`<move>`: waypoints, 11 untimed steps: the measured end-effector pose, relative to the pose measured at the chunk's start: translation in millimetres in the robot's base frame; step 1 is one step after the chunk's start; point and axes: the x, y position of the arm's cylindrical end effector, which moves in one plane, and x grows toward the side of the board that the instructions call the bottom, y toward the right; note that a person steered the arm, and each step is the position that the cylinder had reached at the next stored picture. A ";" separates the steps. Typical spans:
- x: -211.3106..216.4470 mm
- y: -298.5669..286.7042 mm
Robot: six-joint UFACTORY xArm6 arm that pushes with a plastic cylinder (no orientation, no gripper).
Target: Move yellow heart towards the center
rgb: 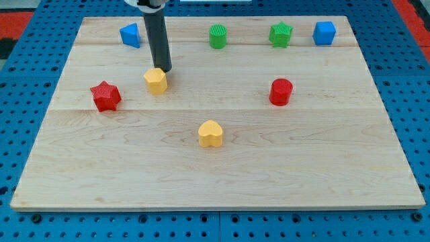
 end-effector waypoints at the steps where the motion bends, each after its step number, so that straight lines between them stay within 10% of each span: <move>1: 25.8 -7.2; 3: 36.0 44.1; 6: 201.2 185.8; 11: 192.0 106.6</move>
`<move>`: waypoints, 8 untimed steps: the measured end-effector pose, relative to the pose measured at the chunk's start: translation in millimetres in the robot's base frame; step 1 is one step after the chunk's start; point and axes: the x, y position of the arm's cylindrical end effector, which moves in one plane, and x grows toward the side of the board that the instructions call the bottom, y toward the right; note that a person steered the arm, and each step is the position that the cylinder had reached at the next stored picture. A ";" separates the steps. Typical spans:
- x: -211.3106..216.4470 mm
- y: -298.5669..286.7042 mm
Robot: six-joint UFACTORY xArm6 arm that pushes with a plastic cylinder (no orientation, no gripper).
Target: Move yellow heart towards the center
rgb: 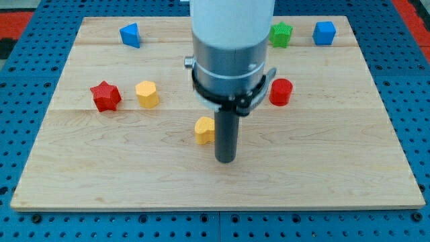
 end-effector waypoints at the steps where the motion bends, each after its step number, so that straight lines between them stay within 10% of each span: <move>1: -8.9 -25.7; 8: -105.1 6.3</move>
